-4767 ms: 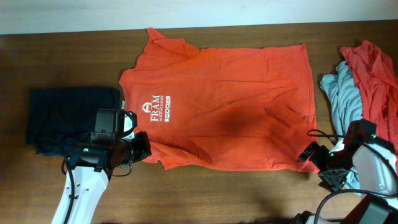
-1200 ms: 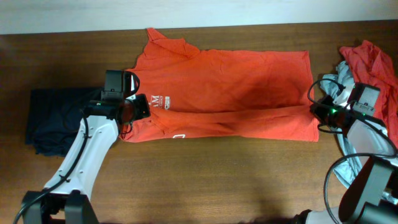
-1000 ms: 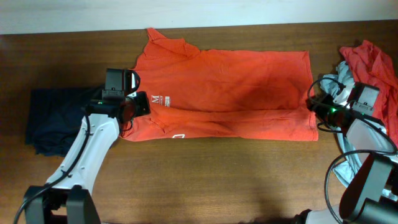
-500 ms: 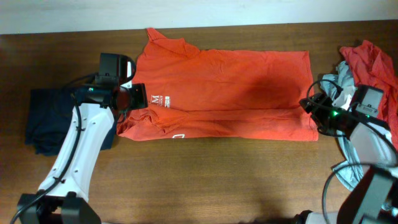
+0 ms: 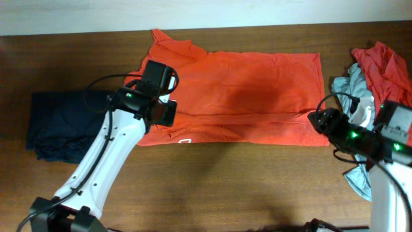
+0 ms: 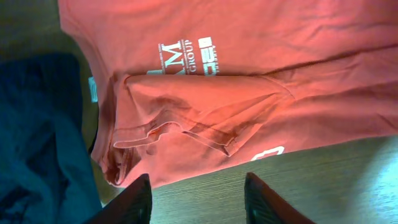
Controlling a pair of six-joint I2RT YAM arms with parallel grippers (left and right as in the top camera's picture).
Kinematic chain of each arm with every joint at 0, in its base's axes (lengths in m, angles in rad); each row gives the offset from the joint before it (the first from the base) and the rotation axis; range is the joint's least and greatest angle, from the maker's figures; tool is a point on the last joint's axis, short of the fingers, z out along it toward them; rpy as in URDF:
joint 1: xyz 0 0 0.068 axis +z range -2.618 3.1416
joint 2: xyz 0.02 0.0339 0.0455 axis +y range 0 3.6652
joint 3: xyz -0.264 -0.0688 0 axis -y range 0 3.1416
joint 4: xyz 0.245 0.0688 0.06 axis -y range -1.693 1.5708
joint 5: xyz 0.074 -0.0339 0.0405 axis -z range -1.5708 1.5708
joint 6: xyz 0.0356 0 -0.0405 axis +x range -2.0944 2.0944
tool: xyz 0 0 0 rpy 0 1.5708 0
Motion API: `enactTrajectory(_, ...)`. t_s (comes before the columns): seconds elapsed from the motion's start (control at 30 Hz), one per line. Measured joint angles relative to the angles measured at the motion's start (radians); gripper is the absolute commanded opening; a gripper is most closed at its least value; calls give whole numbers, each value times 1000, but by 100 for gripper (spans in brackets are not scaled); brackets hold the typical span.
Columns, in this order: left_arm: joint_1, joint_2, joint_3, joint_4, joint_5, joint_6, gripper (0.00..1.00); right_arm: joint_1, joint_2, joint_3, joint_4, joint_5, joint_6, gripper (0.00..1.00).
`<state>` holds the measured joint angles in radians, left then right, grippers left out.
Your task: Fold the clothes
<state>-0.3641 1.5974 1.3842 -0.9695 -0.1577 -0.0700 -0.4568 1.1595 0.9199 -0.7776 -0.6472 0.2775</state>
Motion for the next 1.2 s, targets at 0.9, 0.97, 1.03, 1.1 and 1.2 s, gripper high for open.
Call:
enactTrajectory(0.9,-19,195,-218,217,-13,-252,27,23,407,0,35,156,-39,4)
enactTrajectory(0.97,-13,209,-218,240,-13,-264,27,43,471,0,113,167,-19,4)
enactTrajectory(1.03,-2,221,-218,257,-13,-271,27,66,526,0,187,187,-2,4)
enactTrajectory(1.1,11,233,-218,260,-14,-275,27,86,565,0,229,216,11,4)
enactTrajectory(1.2,41,255,-219,260,-15,-279,27,103,601,0,238,282,40,4)
